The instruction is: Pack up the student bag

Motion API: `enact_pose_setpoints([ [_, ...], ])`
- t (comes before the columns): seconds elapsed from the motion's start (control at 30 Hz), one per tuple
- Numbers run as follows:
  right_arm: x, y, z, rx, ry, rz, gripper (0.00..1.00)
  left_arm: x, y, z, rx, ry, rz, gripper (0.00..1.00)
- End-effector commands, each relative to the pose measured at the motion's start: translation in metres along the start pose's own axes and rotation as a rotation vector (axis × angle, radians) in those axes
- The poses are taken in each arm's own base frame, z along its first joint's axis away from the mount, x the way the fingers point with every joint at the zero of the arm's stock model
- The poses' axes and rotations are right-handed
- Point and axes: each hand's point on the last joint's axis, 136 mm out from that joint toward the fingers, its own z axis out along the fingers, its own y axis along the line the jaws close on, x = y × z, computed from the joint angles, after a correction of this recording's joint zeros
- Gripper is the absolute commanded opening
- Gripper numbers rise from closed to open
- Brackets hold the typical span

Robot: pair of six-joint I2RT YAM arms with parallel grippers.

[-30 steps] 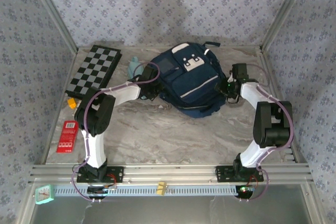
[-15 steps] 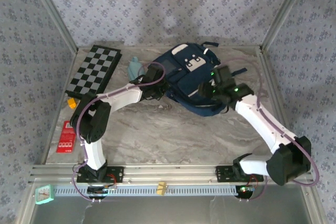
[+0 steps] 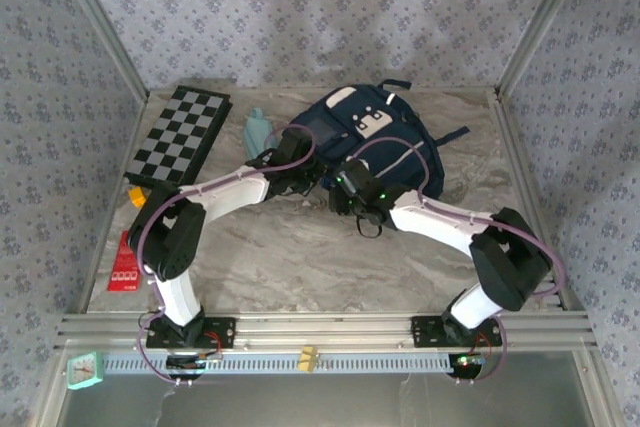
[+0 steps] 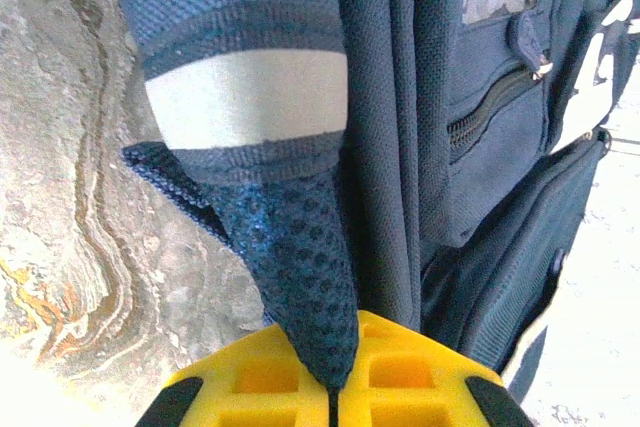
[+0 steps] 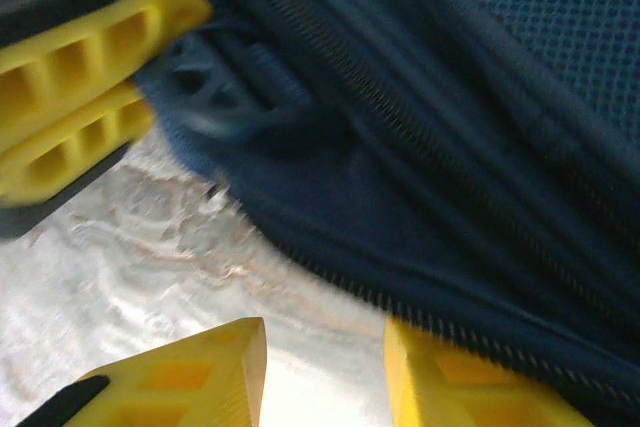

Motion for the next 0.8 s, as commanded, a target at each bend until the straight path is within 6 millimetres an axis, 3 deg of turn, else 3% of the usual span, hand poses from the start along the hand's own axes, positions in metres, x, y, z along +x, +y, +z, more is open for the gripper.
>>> enact_pose_setpoints([
  [0.0, -0.045, -0.014, -0.006, 0.071, -0.146, 0.006, 0.40, 0.022, -0.040, -0.027, 0.138, 0.067, -0.001, 0.00],
  [0.1, -0.053, -0.021, -0.013, 0.105, -0.170, -0.048, 0.44, 0.037, -0.044, -0.027, 0.150, 0.093, 0.007, 0.00],
  [0.23, -0.045, -0.004, -0.019, 0.055, -0.163, -0.098, 0.49, 0.045, -0.049, -0.023, 0.163, 0.123, 0.009, 0.00],
  [0.43, -0.045, -0.002, -0.008, 0.088, -0.174, -0.072, 0.49, 0.053, -0.053, -0.025, 0.172, 0.134, 0.015, 0.00],
  [0.63, -0.054, -0.017, -0.008, 0.203, -0.184, -0.002, 0.36, 0.048, -0.048, -0.028, 0.157, 0.102, 0.026, 0.00],
  [0.77, -0.037, -0.034, -0.016, 0.259, -0.134, 0.011, 0.26, 0.036, -0.042, -0.030, 0.126, 0.065, 0.045, 0.00],
])
